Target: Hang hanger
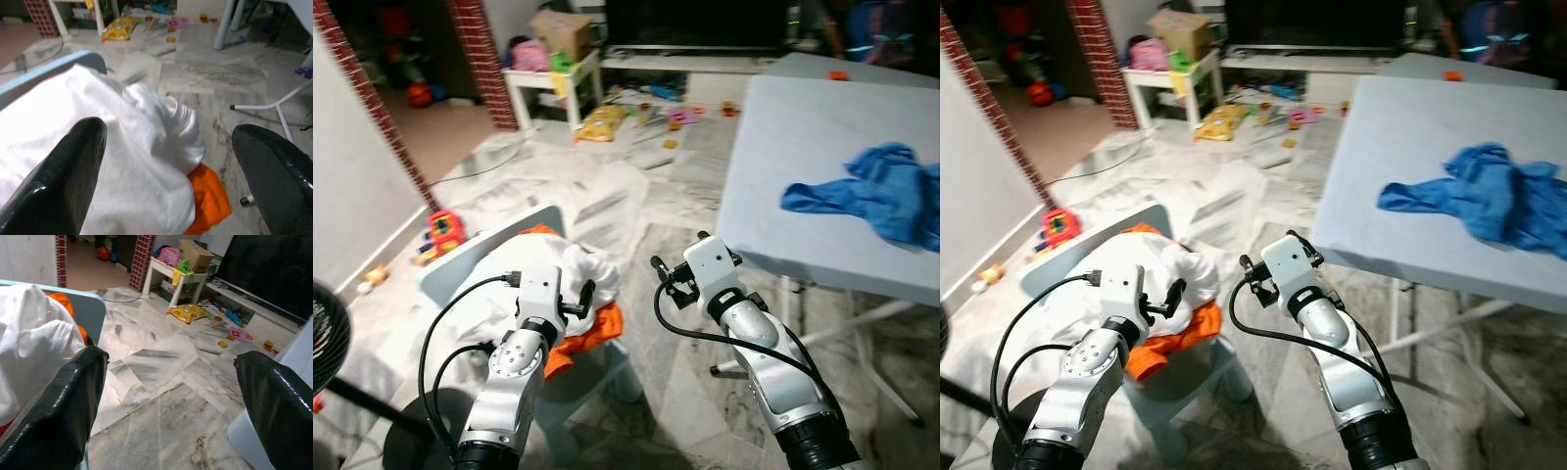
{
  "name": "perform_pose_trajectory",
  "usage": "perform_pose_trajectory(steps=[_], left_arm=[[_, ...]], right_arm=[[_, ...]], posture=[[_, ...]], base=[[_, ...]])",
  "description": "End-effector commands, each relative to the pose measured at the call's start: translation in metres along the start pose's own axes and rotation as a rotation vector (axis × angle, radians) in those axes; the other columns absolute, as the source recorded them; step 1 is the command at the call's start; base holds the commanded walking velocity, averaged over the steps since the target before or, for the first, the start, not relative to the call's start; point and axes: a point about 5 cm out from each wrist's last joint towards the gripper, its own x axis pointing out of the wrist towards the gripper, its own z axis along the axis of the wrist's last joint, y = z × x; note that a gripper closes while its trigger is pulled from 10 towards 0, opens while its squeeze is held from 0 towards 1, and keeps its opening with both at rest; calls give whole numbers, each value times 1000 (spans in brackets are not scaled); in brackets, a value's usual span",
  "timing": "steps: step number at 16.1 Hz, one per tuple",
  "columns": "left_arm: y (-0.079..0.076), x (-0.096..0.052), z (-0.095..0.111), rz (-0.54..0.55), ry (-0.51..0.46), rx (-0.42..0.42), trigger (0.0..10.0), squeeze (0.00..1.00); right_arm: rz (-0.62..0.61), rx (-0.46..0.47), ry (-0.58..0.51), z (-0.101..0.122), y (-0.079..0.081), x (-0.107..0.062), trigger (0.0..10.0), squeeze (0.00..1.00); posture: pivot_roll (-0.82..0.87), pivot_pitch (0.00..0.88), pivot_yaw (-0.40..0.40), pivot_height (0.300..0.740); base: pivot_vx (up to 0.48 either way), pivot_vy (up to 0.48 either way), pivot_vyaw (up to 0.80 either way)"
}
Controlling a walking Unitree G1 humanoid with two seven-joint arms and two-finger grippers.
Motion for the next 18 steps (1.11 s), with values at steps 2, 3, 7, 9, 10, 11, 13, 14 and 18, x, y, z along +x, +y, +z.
perform_pose_trajectory(steps=[2, 3, 7, 9, 10, 11, 13, 14, 18], left_arm=[[-1, 0, -11, -42, 77, 44, 10000, 0], [-1, -2, -21, -80, 144, 105, 10000, 0], [6, -7, -42, -152, 294, 229, 10000, 0], [15, -9, -49, -137, 335, 284, 10000, 0], [18, -9, -50, -132, 338, 278, 10000, 0], [20, -9, -50, -129, 340, 279, 10000, 0], [20, -10, -48, -130, 331, 279, 10000, 0], [20, -9, -47, -129, 325, 275, 10000, 0], [19, -8, -42, -136, 311, 315, 10000, 0]], right_arm=[[21, 6, -15, 4, 3, 0, 10000, 0], [22, 13, -11, 4, 3, -1, 10000, 0], [25, 24, 2, 2, 1, -3, 10000, 0], [33, 24, 15, 1, -1, -6, 10000, 0], [37, 24, 23, 1, -2, -7, 10000, 0], [40, 23, 32, 0, -3, -10, 10000, 0], [43, 22, 45, -2, -6, -17, 10000, 0], [42, 27, 58, -4, -8, -20, 10000, 0], [23, 133, 100, -1, -9, -41, 10000, 0]], posture=[[-106, 0, 48, 740], [-108, 0, 46, 740], [-114, 0, 46, 740], [-123, 0, 44, 740], [-126, 0, 41, 740], [-130, 0, 37, 740], [-134, 0, 33, 740], [-136, 0, 29, 740], [-135, 58, 22, 740]], base=[[0, 0, 203], [0, 0, 0], [0, 0, 0], [0, 0, 0], [0, 0, 0], [0, 0, 0], [0, 0, 0], [0, 0, 0], [0, 0, 0]])
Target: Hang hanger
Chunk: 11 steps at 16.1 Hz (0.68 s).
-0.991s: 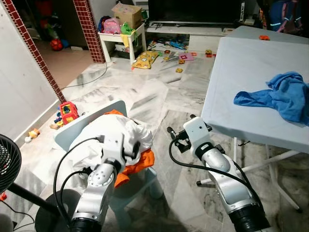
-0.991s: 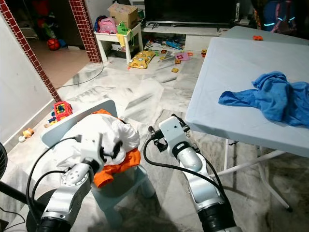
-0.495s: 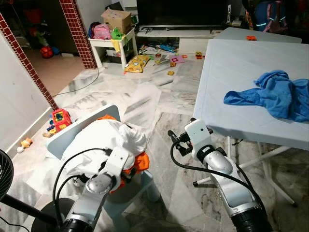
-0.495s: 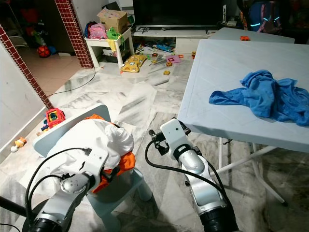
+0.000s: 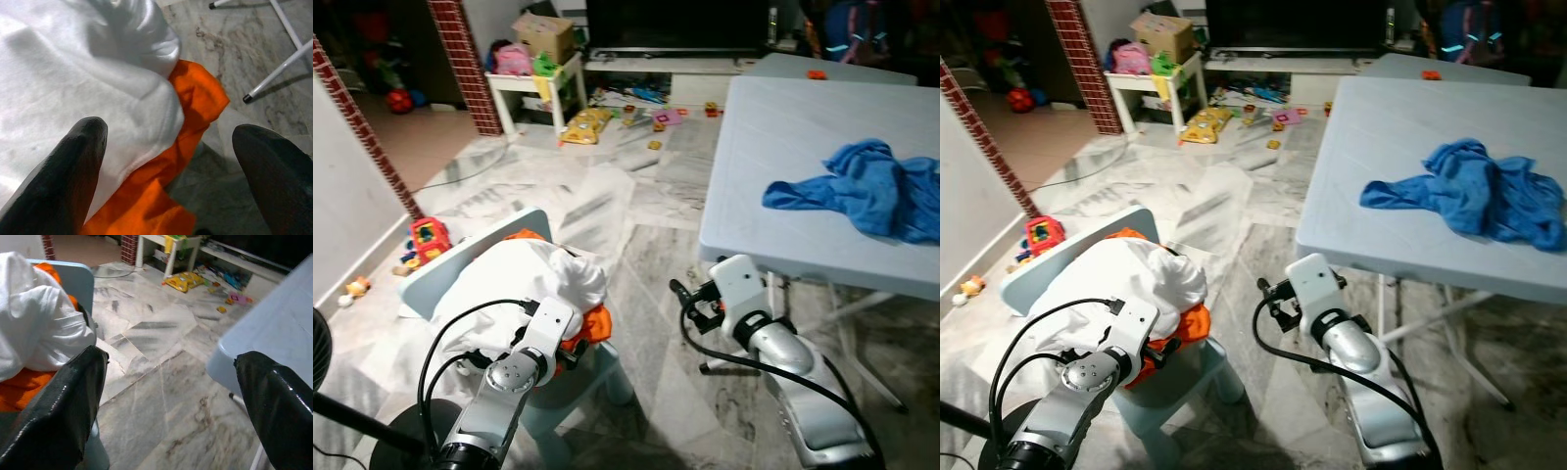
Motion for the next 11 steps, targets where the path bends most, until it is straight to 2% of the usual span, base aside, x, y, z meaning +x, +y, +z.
perform_pose_trajectory(steps=[1, 2, 5, 6, 8, 11], left_arm=[[6, -2, 5, 7, -10, 50, 10000, 0], [7, -2, 4, 4, -8, 64, 10000, 0], [14, -5, 4, 27, 8, 96, 10000, 0], [15, -5, 5, 33, 5, 102, 10000, 0], [19, -1, 9, 50, -4, 108, 10000, 0], [24, 3, 15, 60, -21, 144, 10000, 0]], right_arm=[[16, 35, -7, 7, 2, -3, 10000, 0], [29, 63, 1, 7, 4, -4, 10000, 0], [258, 154, 166, -2, 25, -25, 10000, 0], [296, 169, 195, -4, 29, -29, 10000, 0], [315, 146, 220, -8, 30, -34, 10000, 0], [334, 163, 232, -2, 33, -38, 10000, 0]], posture=[[-135, 69, 22, 740], [-133, 82, 22, 740], [-130, 127, 11, 740], [-133, 135, 8, 740], [-136, 142, 0, 740], [-146, 154, 3, 740]], base=[[0, 0, 0], [0, 0, 0], [0, 0, 0], [0, 0, 0], [0, 0, 0], [0, 0, 0]])
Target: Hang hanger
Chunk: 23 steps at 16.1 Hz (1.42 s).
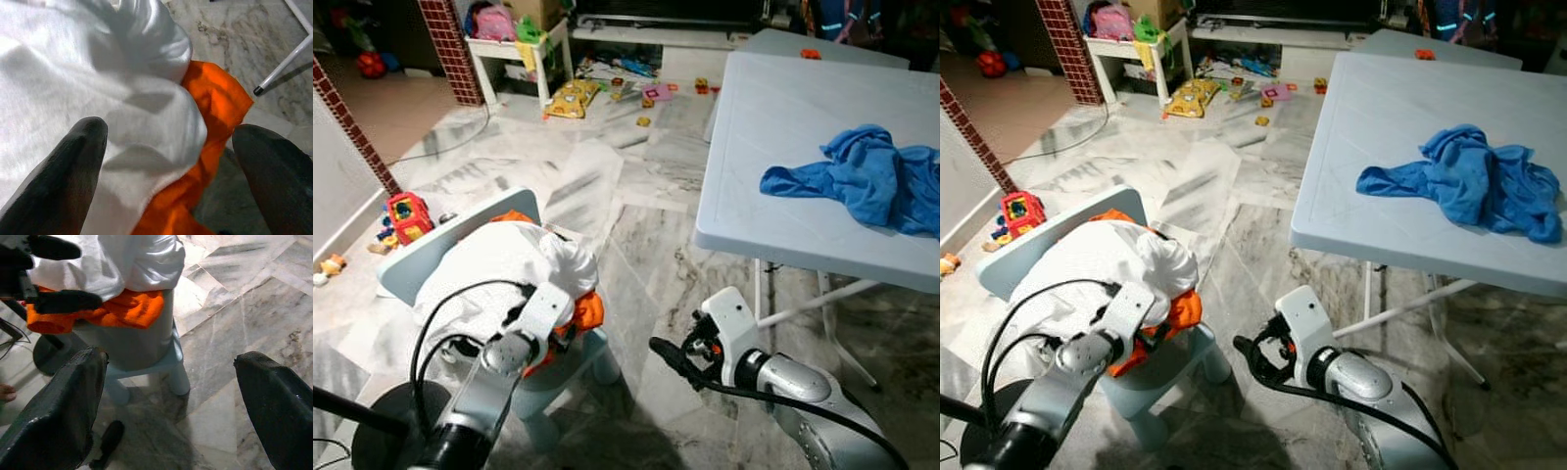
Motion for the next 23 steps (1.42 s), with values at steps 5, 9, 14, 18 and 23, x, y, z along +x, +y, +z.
perform_pose_trajectory(steps=[5, 9, 14, 18, 23], left_arm=[[-3, 7, -1, -31, 51, 86, 10000, 0], [-6, 2, -11, -56, 53, 83, 706, 0], [10, 4, -6, -7, 41, 65, 0, 0], [17, 8, -2, 8, 28, 54, 0, 0], [23, 10, 3, 31, -5, -15, 0, 0]], right_arm=[[30, 6, 24, 2, 9, -8, 10000, 0], [18, 4, 41, 1, 8, -7, 10000, 0], [6, -24, 31, 5, 3, 1, 10000, 0], [-22, -38, 12, 11, -3, 6, 10000, 0], [-46, -60, -6, 15, -10, 9, 10000, 0]], posture=[[-170, 177, 26, 740], [-152, 178, 27, 740], [-143, 157, 18, 740], [-147, 140, 20, 740], [-147, 122, 13, 740]], base=[[0, 0, 0], [0, 0, 0], [0, 0, 0], [0, 0, 0], [0, 0, 0]])
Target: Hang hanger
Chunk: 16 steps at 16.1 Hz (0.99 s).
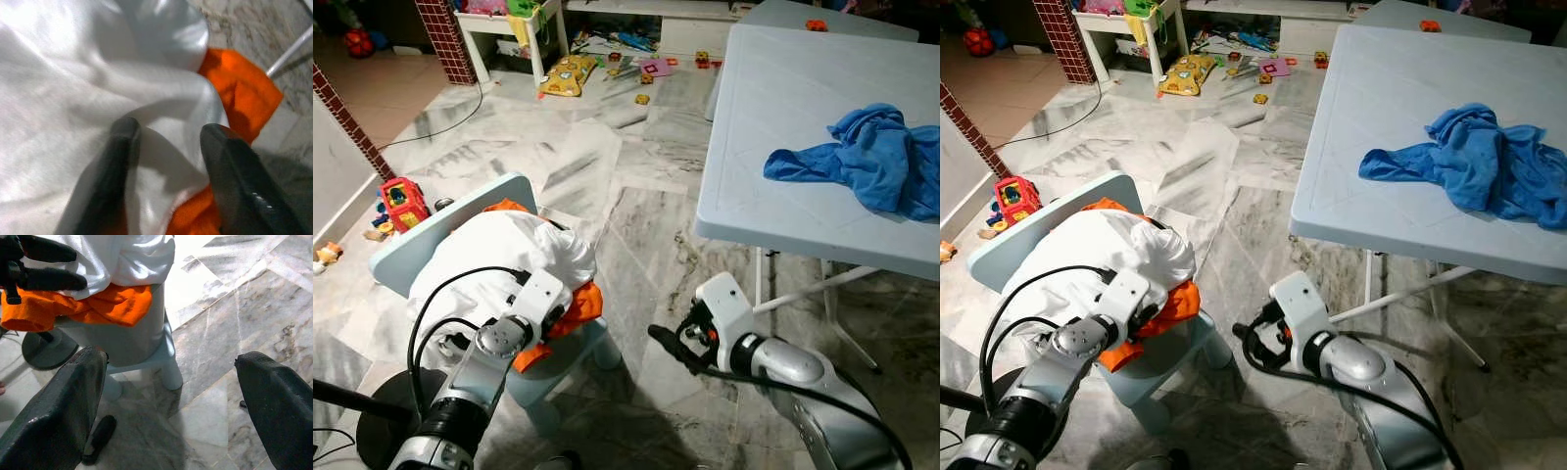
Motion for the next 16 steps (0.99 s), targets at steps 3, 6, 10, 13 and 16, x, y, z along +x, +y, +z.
perform_pose_trajectory(steps=[3, 6, 10, 13, 16], left_arm=[[8, 1, 0, 31, -11, -76, 0, 0], [11, 3, 5, 41, -33, -110, 0, 0], [14, 5, 8, 52, -39, -128, 0, 0], [22, 3, 8, 106, -54, -145, 0, 0], [42, -3, 17, 278, -124, -171, 0, 0]], right_arm=[[-24, -19, -15, 3, -6, 2, 10000, 0], [-35, -30, -22, 4, -8, 3, 10000, 0], [-42, -41, -29, 4, -9, 5, 10000, 0], [-45, -50, -33, 5, -10, 6, 10000, 0], [-53, -69, -38, 6, -11, 6, 10000, 0]], posture=[[-149, 111, 16, 740], [-151, 105, 18, 740], [-154, 103, 18, 740], [-152, 105, 15, 740], [-148, 105, 15, 740]], base=[[0, 0, 0], [0, 0, 0], [0, 0, 0], [0, 0, 0], [0, 0, 0]])
